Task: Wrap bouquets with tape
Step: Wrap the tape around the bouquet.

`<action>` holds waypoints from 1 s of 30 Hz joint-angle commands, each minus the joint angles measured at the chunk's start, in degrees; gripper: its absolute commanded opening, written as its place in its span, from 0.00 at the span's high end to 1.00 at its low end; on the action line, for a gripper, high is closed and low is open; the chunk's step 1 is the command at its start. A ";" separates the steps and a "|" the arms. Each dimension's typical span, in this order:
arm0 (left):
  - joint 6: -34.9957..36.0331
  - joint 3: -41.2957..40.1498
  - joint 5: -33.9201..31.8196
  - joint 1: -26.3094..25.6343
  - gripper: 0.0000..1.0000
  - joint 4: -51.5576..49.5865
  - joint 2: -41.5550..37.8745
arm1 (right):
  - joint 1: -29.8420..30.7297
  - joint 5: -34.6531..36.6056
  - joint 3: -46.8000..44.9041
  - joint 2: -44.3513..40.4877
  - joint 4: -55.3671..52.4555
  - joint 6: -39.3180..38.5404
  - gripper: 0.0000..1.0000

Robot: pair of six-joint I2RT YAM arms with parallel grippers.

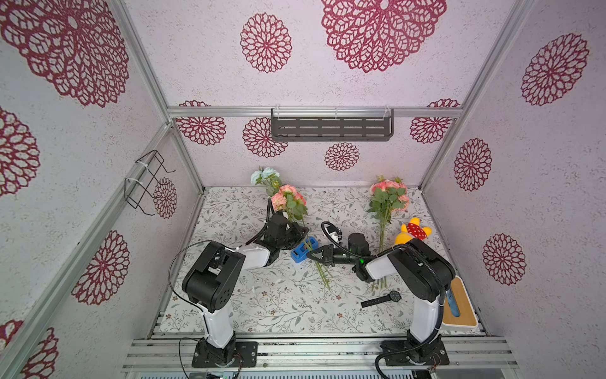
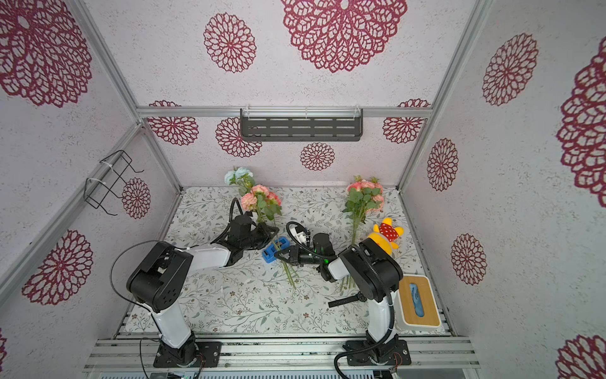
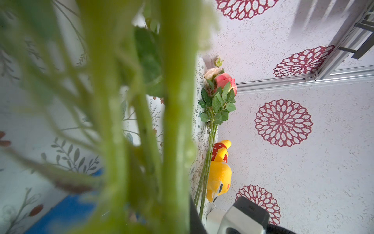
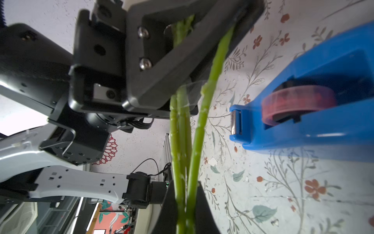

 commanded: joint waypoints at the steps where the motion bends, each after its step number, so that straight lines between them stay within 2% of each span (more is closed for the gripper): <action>1: 1.04 0.68 0.47 -0.15 1.00 6.30 -1.15 | -0.48 2.95 1.81 -2.85 -12.07 -7.39 1.00; 4: 1.56 1.40 0.54 -0.22 1.00 4.23 -0.95 | 1.04 9.08 5.92 -6.68 -32.12 -20.35 1.00; 7: 2.68 2.51 0.38 -0.17 0.77 0.15 -0.74 | 4.13 18.43 12.50 -9.01 -50.72 -32.61 1.00; 10: 3.37 3.99 0.02 -0.26 0.58 -5.00 -0.10 | 7.55 28.20 18.02 -9.87 -61.05 -39.33 1.00; 12: 4.15 6.04 -0.20 -0.38 0.53 -10.64 0.62 | 10.45 35.81 21.43 -9.93 -66.35 -43.12 1.00; 15: 4.35 7.22 -1.03 -0.72 0.52 -13.49 0.62 | 13.41 44.88 25.25 -9.07 -71.20 -45.58 1.00; 18: 5.86 9.80 -0.86 -0.94 0.54 -18.38 0.82 | 16.03 53.14 27.06 -8.31 -73.06 -47.25 1.00; 21: 5.44 10.22 -0.47 -1.40 0.68 -18.21 1.15 | 17.46 55.66 27.48 -7.61 -71.84 -47.98 1.00; 24: 5.02 9.95 -0.06 -1.51 0.89 -17.09 1.14 | 17.61 53.73 28.06 -6.51 -70.21 -47.34 1.00; 26: 4.71 9.87 -0.04 -1.49 1.00 -17.38 0.94 | 17.57 52.03 28.18 -6.00 -69.14 -46.94 1.00; 29: 4.57 9.69 -0.01 -1.40 1.00 -17.27 0.87 | 16.99 48.07 27.37 -6.06 -67.53 -45.63 1.00; 30: 4.58 9.53 -0.07 -1.45 1.00 -17.12 0.75 | 16.44 46.24 26.70 -6.43 -66.92 -44.48 0.94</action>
